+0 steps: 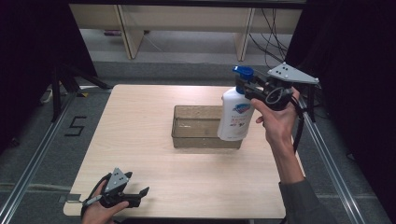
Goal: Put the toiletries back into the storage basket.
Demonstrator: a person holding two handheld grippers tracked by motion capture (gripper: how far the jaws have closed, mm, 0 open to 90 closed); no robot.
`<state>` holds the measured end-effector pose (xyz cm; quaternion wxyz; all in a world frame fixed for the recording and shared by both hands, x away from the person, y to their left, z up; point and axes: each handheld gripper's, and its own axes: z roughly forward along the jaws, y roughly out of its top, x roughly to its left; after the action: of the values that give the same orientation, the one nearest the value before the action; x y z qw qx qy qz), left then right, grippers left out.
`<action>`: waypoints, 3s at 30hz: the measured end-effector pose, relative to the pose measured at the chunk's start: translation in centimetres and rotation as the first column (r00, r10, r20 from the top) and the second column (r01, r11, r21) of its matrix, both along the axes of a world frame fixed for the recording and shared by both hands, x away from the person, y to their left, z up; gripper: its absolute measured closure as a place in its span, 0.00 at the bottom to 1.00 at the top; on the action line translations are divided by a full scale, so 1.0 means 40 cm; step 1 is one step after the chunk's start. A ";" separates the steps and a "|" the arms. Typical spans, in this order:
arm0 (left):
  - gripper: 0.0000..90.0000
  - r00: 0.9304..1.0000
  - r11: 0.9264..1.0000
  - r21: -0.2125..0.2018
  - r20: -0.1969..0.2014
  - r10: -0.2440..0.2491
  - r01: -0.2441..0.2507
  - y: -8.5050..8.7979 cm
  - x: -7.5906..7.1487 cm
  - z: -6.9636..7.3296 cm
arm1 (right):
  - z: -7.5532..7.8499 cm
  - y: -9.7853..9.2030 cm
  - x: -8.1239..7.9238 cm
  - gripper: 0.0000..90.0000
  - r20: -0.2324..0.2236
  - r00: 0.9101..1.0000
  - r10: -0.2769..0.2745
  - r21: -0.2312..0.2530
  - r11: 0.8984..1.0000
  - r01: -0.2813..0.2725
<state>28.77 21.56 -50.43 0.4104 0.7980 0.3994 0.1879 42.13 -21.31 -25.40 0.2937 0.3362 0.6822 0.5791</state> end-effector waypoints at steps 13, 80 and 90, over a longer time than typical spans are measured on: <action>0.16 1.000 1.000 0.006 -0.003 -0.006 0.006 0.000 0.000 0.001 | -0.007 0.019 0.036 0.69 -0.011 1.000 -0.005 0.016 1.000 0.005; 0.16 1.000 1.000 -0.017 0.005 -0.001 0.001 0.001 -0.005 0.003 | -0.172 0.009 0.113 0.69 -0.108 0.993 -0.055 -0.002 0.998 0.055; 0.16 1.000 1.000 -0.018 0.006 0.003 -0.003 0.001 -0.005 0.003 | -0.191 0.006 0.113 0.69 -0.113 0.992 -0.058 -0.002 0.998 0.058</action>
<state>28.56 21.59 -50.31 0.4187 0.7929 0.4011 0.1874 46.66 -21.08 -33.02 0.2709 0.3883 0.6874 0.5507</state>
